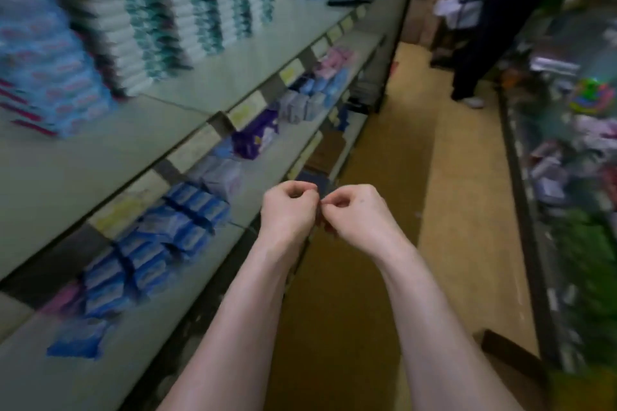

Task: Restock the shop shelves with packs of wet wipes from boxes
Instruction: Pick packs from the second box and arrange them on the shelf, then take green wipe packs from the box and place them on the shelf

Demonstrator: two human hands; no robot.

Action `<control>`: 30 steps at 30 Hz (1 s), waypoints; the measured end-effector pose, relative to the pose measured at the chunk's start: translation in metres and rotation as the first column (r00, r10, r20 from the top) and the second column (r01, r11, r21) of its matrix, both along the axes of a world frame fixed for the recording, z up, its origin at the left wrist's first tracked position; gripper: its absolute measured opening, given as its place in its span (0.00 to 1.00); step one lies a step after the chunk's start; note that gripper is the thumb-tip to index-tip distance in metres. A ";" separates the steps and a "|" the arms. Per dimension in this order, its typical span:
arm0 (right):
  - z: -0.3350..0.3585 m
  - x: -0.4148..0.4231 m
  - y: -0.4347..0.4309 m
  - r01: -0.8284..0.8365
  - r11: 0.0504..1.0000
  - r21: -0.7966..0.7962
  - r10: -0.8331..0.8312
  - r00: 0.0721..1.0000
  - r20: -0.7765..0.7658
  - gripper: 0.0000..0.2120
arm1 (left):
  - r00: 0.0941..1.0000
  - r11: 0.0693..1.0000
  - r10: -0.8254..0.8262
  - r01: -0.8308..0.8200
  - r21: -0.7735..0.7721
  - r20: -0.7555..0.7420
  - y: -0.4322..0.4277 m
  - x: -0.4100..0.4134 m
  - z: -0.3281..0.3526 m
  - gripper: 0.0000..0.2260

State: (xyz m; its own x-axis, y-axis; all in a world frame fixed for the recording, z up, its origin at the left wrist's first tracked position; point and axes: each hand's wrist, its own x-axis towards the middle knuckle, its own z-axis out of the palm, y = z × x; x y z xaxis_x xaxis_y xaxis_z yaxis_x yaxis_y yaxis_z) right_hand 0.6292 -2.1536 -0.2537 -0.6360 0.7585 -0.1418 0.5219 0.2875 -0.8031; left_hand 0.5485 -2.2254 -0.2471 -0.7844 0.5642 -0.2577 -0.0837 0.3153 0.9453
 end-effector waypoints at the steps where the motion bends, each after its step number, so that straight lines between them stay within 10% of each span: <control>1: -0.006 0.019 0.006 0.053 0.999 -0.013 -0.053 0.999 0.003 0.05 | 0.999 0.999 -0.054 0.054 -0.007 0.001 0.007 0.016 -0.002 0.06; 14: -0.054 0.324 0.039 0.654 0.739 -0.160 -0.658 0.752 0.035 0.08 | 0.822 0.808 -0.561 0.570 -0.152 0.098 0.089 0.293 -0.034 0.07; 30: -0.138 0.643 0.009 0.914 0.303 -0.271 -0.913 0.360 0.193 0.09 | 0.535 0.454 -0.729 0.845 -0.283 0.427 0.117 0.588 -0.146 0.07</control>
